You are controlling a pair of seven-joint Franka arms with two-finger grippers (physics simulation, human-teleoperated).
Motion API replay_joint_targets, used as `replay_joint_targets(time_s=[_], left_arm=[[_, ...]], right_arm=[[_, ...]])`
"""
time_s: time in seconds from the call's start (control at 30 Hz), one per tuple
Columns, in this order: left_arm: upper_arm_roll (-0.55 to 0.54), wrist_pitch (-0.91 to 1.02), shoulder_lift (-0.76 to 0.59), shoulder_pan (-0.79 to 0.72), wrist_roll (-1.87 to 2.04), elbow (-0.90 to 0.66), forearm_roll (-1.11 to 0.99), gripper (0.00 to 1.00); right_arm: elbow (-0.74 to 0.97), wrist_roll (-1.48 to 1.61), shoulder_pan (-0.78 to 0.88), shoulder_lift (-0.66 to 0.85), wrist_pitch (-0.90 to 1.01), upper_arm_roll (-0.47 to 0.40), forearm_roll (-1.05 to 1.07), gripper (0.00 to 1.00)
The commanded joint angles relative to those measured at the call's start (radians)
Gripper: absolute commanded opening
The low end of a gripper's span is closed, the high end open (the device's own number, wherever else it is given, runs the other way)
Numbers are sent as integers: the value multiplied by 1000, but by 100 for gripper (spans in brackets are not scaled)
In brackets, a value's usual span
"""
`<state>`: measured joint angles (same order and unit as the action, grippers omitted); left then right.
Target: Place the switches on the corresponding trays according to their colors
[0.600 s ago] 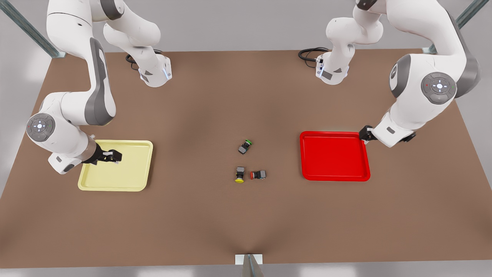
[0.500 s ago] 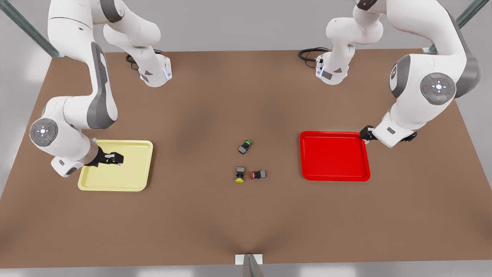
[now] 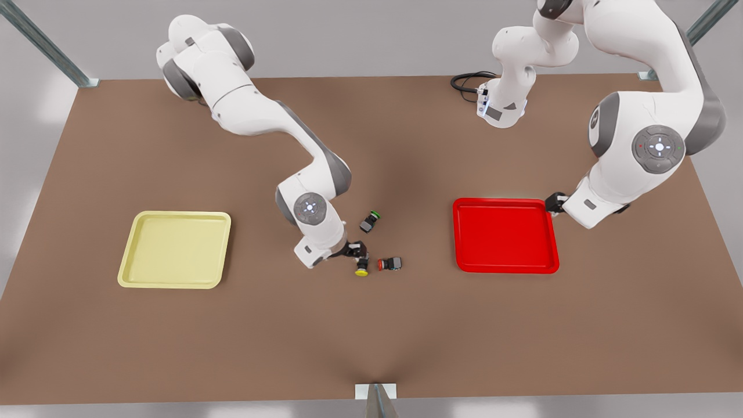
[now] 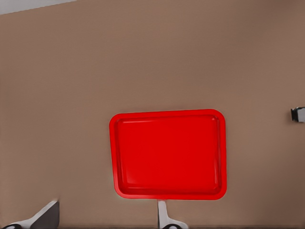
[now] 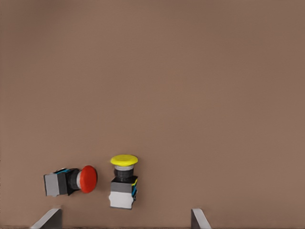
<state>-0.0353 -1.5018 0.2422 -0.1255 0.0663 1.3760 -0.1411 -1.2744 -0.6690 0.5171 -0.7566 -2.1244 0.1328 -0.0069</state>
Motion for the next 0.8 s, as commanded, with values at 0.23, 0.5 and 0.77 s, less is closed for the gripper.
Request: replay_joint_targets(time_s=[0.23,0.5,0.77], left_arm=[[0,11,28,1,-5,6,3,100],[0,11,43,7,-6,8,6,100],[0,14,43,4,-5,8,14,100]], right_arm=[[-108,-84,1,-67,-190,18,-113,100],[38,-170,115,-211,-149,-4,-220,100],[36,-224,109,-219,-152,-5,-222,95]])
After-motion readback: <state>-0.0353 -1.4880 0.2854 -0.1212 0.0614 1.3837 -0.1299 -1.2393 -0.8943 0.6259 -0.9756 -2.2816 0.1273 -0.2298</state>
